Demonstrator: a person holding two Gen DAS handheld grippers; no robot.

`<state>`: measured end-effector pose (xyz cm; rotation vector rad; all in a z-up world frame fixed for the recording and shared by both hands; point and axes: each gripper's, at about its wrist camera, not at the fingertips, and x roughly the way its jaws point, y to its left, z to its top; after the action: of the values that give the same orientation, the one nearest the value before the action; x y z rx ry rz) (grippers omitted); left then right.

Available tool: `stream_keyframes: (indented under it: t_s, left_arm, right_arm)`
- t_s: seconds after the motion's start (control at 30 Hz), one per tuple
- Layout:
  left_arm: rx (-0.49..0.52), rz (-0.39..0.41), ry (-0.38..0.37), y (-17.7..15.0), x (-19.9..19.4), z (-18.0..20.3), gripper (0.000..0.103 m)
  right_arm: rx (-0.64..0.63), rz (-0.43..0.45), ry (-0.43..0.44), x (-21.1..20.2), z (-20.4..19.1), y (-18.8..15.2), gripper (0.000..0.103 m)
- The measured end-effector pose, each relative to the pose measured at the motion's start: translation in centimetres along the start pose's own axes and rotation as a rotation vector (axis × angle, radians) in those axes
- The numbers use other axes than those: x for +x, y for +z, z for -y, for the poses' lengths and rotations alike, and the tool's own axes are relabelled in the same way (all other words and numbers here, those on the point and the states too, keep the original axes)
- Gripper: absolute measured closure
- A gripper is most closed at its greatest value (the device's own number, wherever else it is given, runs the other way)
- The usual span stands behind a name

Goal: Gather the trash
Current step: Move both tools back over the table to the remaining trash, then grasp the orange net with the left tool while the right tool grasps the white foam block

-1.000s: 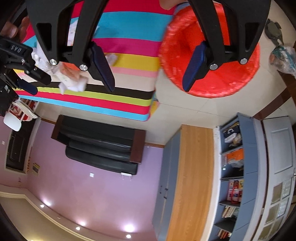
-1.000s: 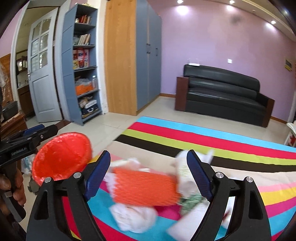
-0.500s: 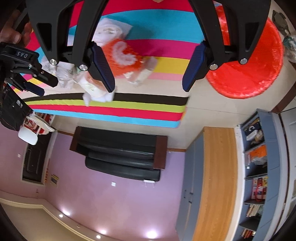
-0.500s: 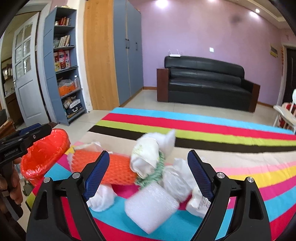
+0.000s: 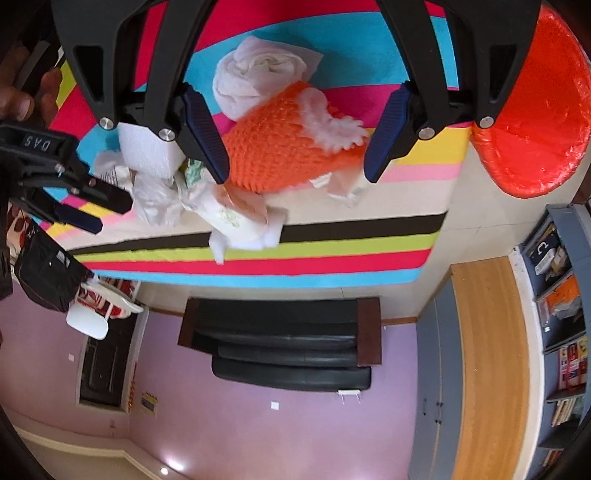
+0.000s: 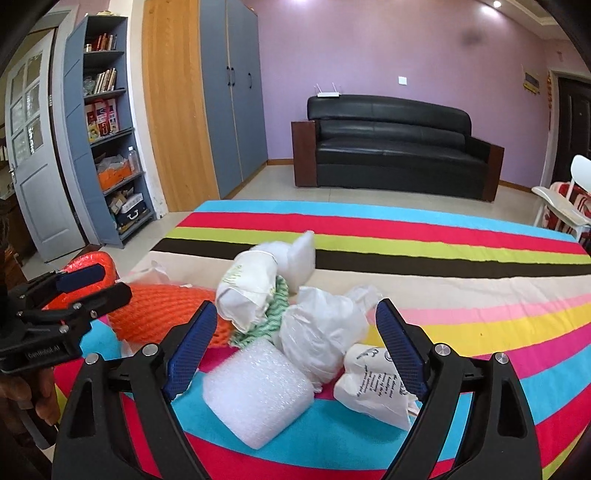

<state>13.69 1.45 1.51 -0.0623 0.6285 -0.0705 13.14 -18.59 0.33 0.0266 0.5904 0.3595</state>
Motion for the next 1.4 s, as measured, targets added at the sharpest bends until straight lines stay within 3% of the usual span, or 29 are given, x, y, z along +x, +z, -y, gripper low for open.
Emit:
stream_keyframes:
  t_s: [0.2, 0.4, 0.63, 1.1, 1.4]
  left_arm:
    - [0.018, -0.083, -0.035, -0.7, 1.9, 0.4, 0.038]
    - [0.039, -0.155, -0.039, -1.6, 3.2, 0.7, 0.054]
    - [0.029, -0.169, -0.044, -1.5, 3.4, 0.6, 0.073]
    - [-0.019, -0.088, -0.039, -0.5, 0.9, 0.0, 0.076]
    - [-0.046, -0.052, -0.030, -0.1, -0.3, -0.8, 0.076]
  right_arm:
    - [0.000, -0.017, 0.004, 0.2, 0.2, -0.3, 0.019]
    - [-0.007, -0.034, 0.010, 0.3, -0.2, -0.7, 0.019]
    - [-0.045, -0.071, 0.027, 1.1, -1.9, -1.5, 0.019]
    - [-0.057, -0.130, 0.017, 2.5, -3.4, -2.9, 0.020]
    - [-0.071, -0.165, -0.005, 3.1, -4.0, -3.6, 0.030]
